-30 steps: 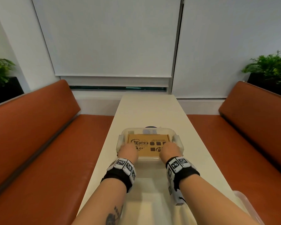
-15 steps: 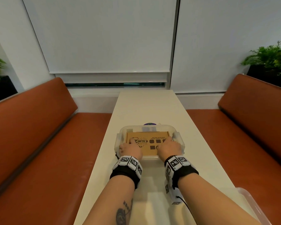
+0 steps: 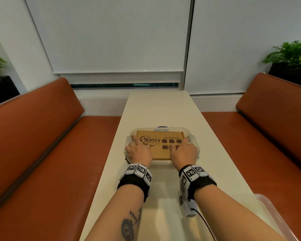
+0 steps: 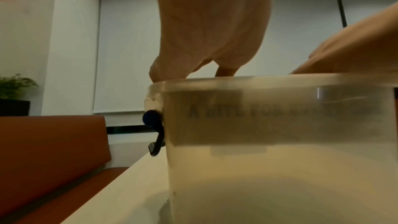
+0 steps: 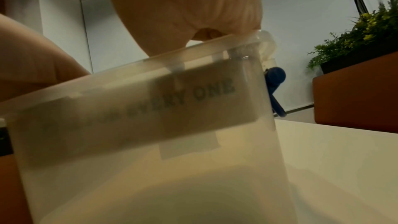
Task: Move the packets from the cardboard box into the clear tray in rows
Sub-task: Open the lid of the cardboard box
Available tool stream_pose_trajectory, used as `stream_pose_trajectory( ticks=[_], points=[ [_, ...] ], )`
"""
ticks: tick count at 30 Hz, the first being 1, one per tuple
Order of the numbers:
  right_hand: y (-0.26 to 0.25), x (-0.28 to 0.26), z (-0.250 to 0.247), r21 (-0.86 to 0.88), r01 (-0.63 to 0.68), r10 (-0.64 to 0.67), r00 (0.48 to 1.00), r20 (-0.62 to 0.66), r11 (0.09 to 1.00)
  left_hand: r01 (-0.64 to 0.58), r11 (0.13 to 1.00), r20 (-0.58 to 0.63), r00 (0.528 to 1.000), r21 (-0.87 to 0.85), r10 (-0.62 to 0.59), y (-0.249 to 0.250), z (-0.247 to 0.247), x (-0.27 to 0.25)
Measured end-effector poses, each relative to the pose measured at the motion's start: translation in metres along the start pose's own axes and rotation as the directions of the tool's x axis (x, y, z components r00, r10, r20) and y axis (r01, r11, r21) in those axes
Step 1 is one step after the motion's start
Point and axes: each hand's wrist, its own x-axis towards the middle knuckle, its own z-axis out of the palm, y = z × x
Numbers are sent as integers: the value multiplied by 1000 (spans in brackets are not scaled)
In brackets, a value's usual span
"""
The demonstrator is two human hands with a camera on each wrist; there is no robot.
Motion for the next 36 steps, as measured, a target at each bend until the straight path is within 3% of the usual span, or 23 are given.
stream_pose_trajectory(
  ticks=[6,13,21,36],
  points=[
    [-3,-1,-13,63,37,-31,995,-98,997,-20,987,-140,990,-162,-3,-4,-5,-3],
    [-20,-3,-45,214,80,-52,990,-129,974,-86,897,-153,988,-434,21,4,-27,-15],
    [-30,-34,-80,323,93,-60,992,-109,942,-162,903,-188,978,-399,92,1,-78,-43],
    [-24,-173,-84,338,77,-90,996,25,938,-87,933,-142,989,-349,39,-90,-99,-140]
  ],
)
